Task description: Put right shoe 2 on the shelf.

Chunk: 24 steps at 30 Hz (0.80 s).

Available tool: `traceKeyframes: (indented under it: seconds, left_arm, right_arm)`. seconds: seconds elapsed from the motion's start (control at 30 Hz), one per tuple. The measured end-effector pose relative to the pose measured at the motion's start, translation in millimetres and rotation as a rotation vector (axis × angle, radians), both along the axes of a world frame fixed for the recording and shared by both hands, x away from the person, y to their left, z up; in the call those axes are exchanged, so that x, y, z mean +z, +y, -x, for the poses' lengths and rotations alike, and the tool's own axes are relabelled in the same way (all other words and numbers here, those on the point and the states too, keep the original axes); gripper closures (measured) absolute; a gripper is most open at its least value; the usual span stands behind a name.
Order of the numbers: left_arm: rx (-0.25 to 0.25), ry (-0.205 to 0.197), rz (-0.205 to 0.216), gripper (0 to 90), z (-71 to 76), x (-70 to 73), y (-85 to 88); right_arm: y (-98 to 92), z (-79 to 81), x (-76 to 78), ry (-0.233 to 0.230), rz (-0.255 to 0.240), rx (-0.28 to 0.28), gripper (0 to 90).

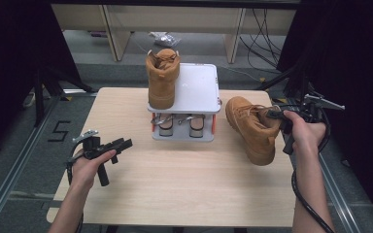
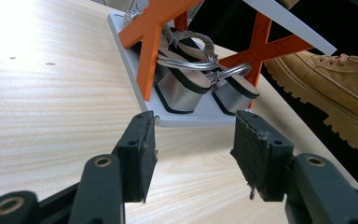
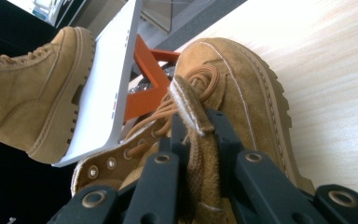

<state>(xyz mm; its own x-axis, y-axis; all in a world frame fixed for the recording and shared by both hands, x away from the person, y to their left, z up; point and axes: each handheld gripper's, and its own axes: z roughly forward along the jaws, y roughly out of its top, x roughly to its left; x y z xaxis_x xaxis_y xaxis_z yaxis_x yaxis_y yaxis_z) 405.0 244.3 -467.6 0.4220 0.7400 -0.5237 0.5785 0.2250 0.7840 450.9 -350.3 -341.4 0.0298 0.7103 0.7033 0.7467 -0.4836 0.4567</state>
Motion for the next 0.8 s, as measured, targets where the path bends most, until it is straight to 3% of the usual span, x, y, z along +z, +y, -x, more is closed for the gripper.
traceKeyframes:
  seconds: [0.03, 0.23, 0.33, 0.37, 0.4, 0.6, 0.7, 0.8]
  left_arm:
    - [0.005, 0.000, 0.008, 48.1, 0.0, 0.0, -0.8]
    - [0.003, 0.004, 0.008, 47.9, 0.5, 0.0, -1.4]
    - [0.004, 0.004, 0.008, 47.9, 0.5, 0.1, -1.5]
    - [0.004, 0.004, 0.008, 47.9, 0.5, 0.0, -1.7]
    - [0.004, 0.004, 0.008, 47.9, 0.6, 0.0, -1.9]
    - [0.001, 0.003, 0.007, 47.9, 0.9, -0.2, -2.5]
    - [-0.004, 0.004, -0.001, 48.0, 1.1, -0.2, -2.0]
    - [-0.008, 0.004, -0.004, 47.9, 1.1, -0.1, -2.1]
  right_arm:
    - [-0.5, -0.8, -0.7, -0.027, 0.015, -0.003, 83.3]
    - [0.0, -2.7, 2.8, -0.037, 0.012, 0.005, 83.2]
    - [1.5, -4.0, 5.1, -0.039, -0.018, -0.004, 83.2]
    - [1.0, -3.8, 5.1, -0.037, -0.003, 0.005, 83.2]
    - [1.9, -4.6, 7.1, -0.037, -0.026, -0.004, 83.2]
    - [0.6, -6.2, 11.4, -0.070, -0.009, 0.000, 83.3]
    - [1.2, -6.4, 16.2, -0.059, -0.043, -0.016, 83.3]
    - [0.6, -7.3, 19.0, -0.070, -0.036, -0.018, 83.3]
